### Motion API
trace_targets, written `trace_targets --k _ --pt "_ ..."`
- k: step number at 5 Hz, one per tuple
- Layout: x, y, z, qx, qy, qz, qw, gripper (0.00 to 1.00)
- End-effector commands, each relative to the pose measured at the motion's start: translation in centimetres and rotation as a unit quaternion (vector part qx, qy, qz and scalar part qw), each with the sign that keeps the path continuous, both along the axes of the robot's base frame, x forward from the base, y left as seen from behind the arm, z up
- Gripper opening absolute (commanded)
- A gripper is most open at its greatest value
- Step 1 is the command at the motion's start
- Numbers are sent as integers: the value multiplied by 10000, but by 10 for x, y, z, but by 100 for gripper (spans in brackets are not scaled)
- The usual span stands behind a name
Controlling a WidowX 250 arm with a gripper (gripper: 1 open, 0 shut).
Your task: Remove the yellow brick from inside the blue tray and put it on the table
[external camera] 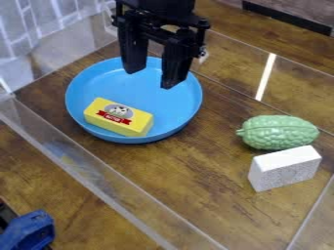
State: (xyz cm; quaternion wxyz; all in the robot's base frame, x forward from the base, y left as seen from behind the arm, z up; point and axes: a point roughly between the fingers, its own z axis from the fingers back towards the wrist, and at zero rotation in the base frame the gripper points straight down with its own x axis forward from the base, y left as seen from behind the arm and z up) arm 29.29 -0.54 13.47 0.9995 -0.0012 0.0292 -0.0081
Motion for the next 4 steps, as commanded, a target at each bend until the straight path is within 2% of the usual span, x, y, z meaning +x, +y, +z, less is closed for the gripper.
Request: trace_targets --k 1,2,3,4 --pt "0 2 -9 31 144 -9 9999 100" --pt "-2 7 -27 101 286 -15 9995 100" --pt "0 16 -32 150 295 -67 9994 100" --pt "0 22 -33 110 325 -51 9994 100"
